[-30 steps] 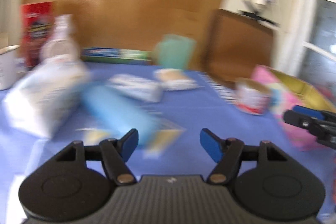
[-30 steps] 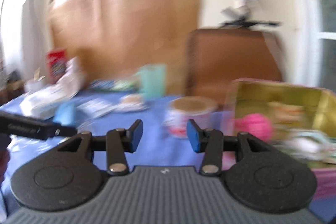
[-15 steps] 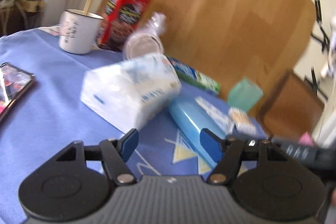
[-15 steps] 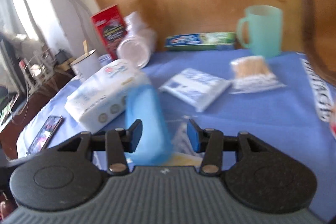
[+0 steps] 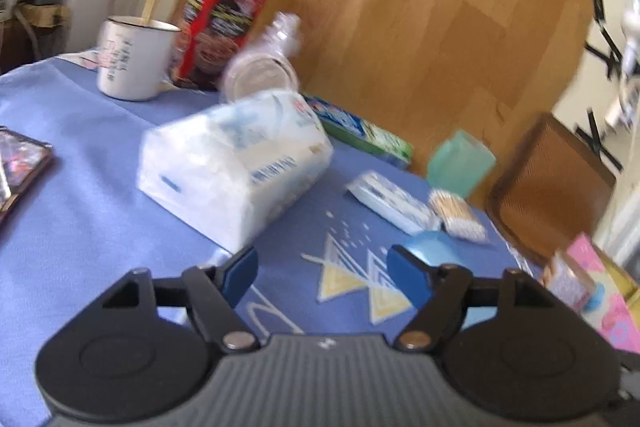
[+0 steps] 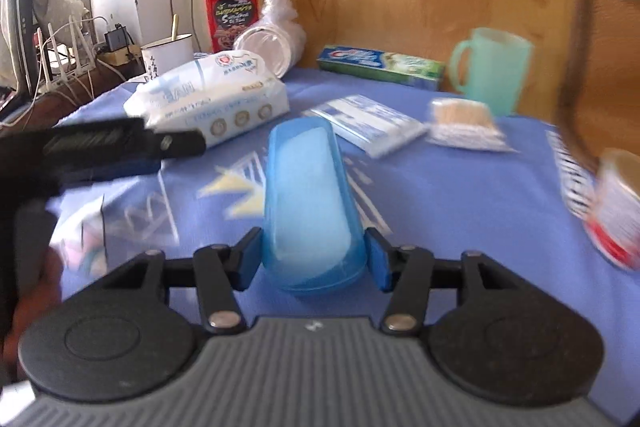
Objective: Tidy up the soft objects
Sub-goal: 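Grasp the light blue pencil case with the right gripper, then carry the blue pencil case into the pink tin and open the right gripper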
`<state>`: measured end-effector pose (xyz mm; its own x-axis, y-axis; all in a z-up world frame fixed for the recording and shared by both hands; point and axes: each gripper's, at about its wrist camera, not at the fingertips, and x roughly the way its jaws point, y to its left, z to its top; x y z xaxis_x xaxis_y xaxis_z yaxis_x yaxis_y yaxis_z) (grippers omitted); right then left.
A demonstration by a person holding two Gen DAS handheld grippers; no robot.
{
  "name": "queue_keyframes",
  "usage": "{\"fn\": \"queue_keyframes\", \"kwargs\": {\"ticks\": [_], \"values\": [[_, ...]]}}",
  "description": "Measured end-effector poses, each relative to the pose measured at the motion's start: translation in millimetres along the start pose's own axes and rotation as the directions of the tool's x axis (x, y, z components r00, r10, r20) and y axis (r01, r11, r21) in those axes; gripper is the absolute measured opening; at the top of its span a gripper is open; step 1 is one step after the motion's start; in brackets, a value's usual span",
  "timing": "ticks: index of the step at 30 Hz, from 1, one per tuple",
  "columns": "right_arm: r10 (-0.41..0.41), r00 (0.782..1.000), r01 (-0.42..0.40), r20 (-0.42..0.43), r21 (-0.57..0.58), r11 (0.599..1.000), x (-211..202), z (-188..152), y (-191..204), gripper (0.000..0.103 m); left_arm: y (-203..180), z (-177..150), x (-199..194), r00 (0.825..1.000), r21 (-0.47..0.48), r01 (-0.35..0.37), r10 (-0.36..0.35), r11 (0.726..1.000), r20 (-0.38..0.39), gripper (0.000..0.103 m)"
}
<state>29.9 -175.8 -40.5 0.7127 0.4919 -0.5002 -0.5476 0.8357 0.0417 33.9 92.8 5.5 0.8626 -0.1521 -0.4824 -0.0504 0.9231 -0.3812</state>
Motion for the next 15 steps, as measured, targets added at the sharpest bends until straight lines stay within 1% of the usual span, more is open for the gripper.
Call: {"fn": "queue_keyframes", "kwargs": {"ticks": [2,4,5,7,8,10,11,12,13,14,15], "values": [[-0.036,0.999,0.036,0.006,0.02,0.999,-19,-16,-7,0.056,-10,-2,2,0.998,0.043,0.043,-0.041,0.998,-0.045,0.075],[-0.071,0.997,0.07,0.013,0.071,0.995,-40,-33,-15,0.056,-25,-9,-1,0.989,0.056,0.128,-0.123,0.99,-0.087,0.076],[-0.089,0.996,0.086,0.019,0.103,0.991,-52,-42,-21,0.056,-37,-15,-2,0.977,0.056,0.186,-0.178,0.981,-0.12,0.076],[-0.135,0.99,0.128,0.031,0.152,0.98,-71,-56,-28,0.056,-65,-27,-5,0.941,0.085,0.3,-0.28,0.95,-0.191,0.076],[-0.153,0.988,0.145,0.036,0.174,0.974,-78,-62,-30,0.056,-78,-32,-6,0.925,0.107,0.338,-0.31,0.935,-0.22,0.076],[-0.159,0.986,0.147,0.041,0.21,0.967,-87,-70,-30,0.056,-103,-41,-5,0.897,0.134,0.386,-0.337,0.913,-0.287,0.076],[-0.156,0.987,0.143,0.046,0.212,0.967,-90,-74,-30,0.057,-112,-45,-1,0.878,0.122,0.406,-0.349,0.906,-0.329,0.076],[-0.158,0.986,0.145,0.052,0.199,0.969,-92,-77,-28,0.057,-120,-49,5,0.854,0.095,0.423,-0.361,0.901,-0.374,0.075],[-0.163,0.985,0.151,0.056,0.174,0.973,-92,-79,-25,0.057,-126,-54,10,0.837,0.072,0.433,-0.372,0.898,-0.401,0.074],[-0.172,0.983,0.161,0.063,0.15,0.975,-91,-81,-22,0.057,-133,-57,10,0.848,0.086,0.425,-0.363,0.901,-0.386,0.071],[-0.177,0.982,0.167,0.067,0.137,0.976,-90,-81,-19,0.056,-140,-60,12,0.836,0.086,0.442,-0.375,0.893,-0.402,0.066]]}}
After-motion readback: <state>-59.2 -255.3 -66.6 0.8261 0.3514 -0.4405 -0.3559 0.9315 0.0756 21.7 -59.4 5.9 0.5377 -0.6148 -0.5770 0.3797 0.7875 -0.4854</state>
